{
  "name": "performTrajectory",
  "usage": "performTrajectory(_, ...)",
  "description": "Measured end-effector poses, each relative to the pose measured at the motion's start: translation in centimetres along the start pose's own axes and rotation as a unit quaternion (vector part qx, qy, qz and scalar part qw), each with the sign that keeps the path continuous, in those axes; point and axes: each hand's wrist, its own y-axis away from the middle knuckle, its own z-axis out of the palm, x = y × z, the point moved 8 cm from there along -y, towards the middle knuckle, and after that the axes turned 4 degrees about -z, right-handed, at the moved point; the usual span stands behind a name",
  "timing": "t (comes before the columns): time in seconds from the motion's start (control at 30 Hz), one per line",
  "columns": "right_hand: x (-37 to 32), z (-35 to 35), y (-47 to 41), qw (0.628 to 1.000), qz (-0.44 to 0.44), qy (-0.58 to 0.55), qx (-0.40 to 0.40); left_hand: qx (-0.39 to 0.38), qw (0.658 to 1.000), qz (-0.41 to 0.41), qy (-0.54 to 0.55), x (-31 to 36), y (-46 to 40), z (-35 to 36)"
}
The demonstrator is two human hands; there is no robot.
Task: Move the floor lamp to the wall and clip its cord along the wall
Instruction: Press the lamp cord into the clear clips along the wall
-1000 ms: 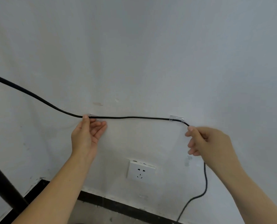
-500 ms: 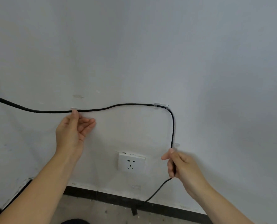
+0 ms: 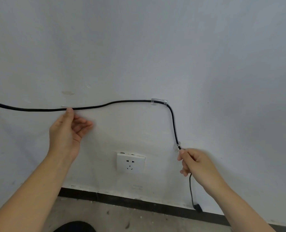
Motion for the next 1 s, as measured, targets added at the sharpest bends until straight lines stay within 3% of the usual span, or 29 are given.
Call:
performTrajectory(0.27,0.6,0.0,0.3,1.000,-0.002,-0.014,0.015,0.018,0.999,-0.031,-0.004,0.3,0.2,0.3)
performTrajectory(0.73,1.8,1.3,0.8,0.995,0.018,-0.090,-0.028,0.129,0.980,0.075,-0.132,2.0,0.2,-1.4)
performTrajectory(1.0,1.9,0.8,0.8,0.992,0.048,-0.116,0.027,0.113,0.987,0.094,-0.070,2.3,0.0,-1.5)
